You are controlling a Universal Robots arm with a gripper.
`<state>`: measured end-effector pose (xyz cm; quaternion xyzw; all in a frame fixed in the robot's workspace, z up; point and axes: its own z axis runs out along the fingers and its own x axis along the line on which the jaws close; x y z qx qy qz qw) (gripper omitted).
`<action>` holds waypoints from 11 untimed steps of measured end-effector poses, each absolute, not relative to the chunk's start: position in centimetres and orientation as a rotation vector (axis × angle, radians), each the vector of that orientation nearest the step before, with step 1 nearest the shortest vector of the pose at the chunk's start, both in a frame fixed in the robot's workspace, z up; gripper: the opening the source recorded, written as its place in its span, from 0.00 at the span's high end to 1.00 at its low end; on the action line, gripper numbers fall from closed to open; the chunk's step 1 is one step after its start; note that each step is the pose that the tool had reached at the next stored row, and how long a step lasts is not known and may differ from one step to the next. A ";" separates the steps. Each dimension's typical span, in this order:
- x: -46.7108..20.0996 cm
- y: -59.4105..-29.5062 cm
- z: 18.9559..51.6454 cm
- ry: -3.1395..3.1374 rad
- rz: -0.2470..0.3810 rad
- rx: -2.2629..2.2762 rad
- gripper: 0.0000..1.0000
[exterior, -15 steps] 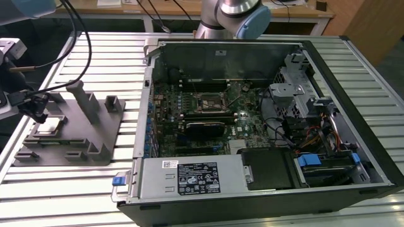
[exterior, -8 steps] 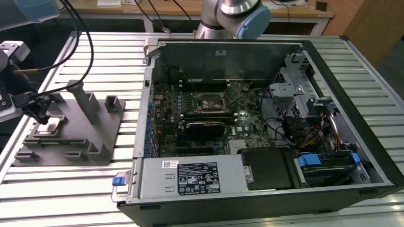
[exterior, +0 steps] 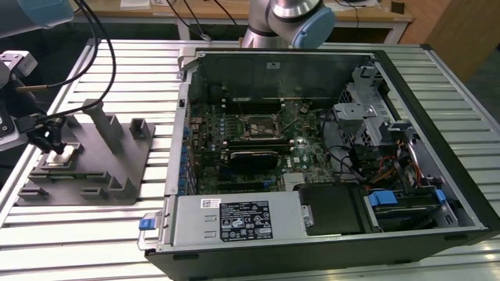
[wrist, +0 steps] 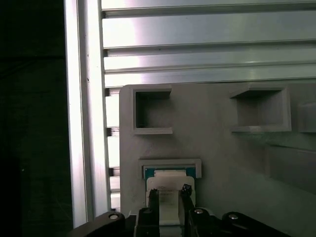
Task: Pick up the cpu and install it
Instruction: 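Pick up the cpu and move it towards the insertion slot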
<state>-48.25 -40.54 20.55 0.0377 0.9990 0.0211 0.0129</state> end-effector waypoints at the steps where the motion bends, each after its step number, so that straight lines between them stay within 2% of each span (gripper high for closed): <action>1: -48.3 -40.5 20.5 3.113 0.066 0.118 0.71; 2: -48.3 -40.5 20.6 3.113 0.066 0.118 0.65; 3: -48.3 -40.5 20.5 3.113 0.066 0.118 0.65; 5: -48.3 -40.5 20.5 3.113 0.065 0.118 0.53; 6: -48.3 -40.5 20.5 3.113 0.065 0.118 0.53; 7: -48.3 -40.5 20.5 3.113 0.065 0.118 0.47; 11: -48.2 -40.5 20.5 3.113 0.065 0.107 0.47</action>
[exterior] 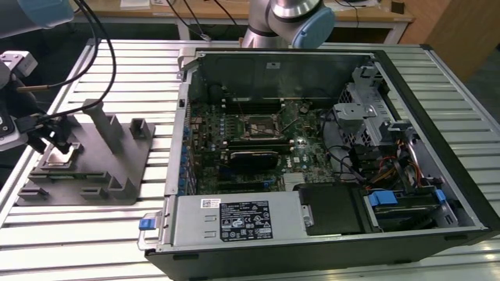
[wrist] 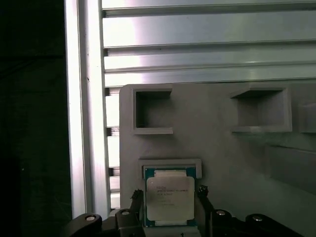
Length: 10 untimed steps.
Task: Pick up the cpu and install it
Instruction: 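Pick up the cpu and move it towards the insertion slot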
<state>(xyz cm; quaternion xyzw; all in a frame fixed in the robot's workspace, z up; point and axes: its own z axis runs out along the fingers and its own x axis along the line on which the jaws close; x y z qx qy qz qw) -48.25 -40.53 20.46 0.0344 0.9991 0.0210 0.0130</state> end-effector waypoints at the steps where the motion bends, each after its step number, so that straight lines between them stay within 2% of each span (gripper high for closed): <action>1: -48.3 -40.5 20.4 3.114 0.065 0.091 0.47; 10: -48.3 -40.5 19.6 3.116 0.066 0.016 0.47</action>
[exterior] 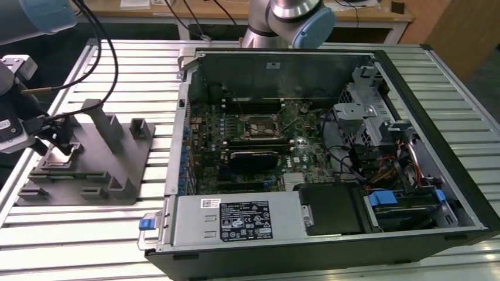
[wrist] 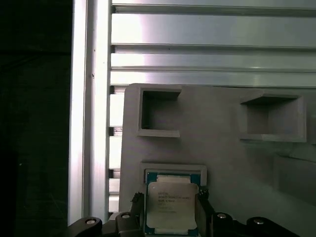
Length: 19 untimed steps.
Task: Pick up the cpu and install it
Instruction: 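Pick up the cpu and move it towards the insertion slot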
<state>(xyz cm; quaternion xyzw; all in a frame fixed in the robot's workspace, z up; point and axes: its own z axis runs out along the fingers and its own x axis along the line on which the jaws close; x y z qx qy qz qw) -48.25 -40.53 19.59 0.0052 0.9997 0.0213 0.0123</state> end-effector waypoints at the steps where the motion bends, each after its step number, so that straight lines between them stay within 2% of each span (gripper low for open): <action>1: -48.2 -40.5 19.5 3.116 0.066 0.016 0.47; 9: -48.2 -40.5 19.3 3.116 0.066 0.016 0.47; 11: -48.2 -40.5 19.3 3.116 0.066 0.016 0.46; 12: -48.2 -40.5 19.3 3.116 0.066 0.016 0.40; 19: -48.0 -40.5 19.1 3.116 0.064 0.016 0.40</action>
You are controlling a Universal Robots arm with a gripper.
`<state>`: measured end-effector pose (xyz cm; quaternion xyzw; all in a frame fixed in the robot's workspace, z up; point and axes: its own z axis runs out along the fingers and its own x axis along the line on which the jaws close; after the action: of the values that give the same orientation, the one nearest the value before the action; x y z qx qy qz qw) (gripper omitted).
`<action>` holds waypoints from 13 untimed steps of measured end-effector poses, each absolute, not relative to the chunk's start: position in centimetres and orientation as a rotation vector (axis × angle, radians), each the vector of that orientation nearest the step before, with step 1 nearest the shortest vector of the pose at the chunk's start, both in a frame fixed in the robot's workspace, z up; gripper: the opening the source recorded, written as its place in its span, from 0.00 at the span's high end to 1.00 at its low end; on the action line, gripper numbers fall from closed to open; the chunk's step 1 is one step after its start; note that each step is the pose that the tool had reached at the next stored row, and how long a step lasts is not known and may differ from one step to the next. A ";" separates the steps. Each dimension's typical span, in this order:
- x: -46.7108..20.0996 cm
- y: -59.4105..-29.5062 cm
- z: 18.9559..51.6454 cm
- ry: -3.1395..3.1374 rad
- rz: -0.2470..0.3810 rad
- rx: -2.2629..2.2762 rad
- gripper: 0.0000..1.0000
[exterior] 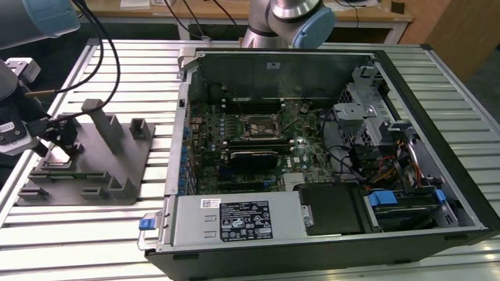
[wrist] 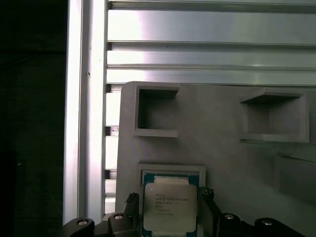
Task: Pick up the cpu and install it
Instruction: 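Pick up the cpu and move it towards the insertion slot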
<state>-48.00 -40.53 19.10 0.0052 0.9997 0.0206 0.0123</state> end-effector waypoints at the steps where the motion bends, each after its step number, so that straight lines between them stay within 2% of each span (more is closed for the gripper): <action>1: -48.0 -40.5 19.0 3.116 0.064 0.016 0.40; 13: -48.0 -40.5 18.6 3.116 0.061 0.016 0.40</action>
<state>-47.96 -40.53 18.64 0.0052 0.9997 0.0195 0.0124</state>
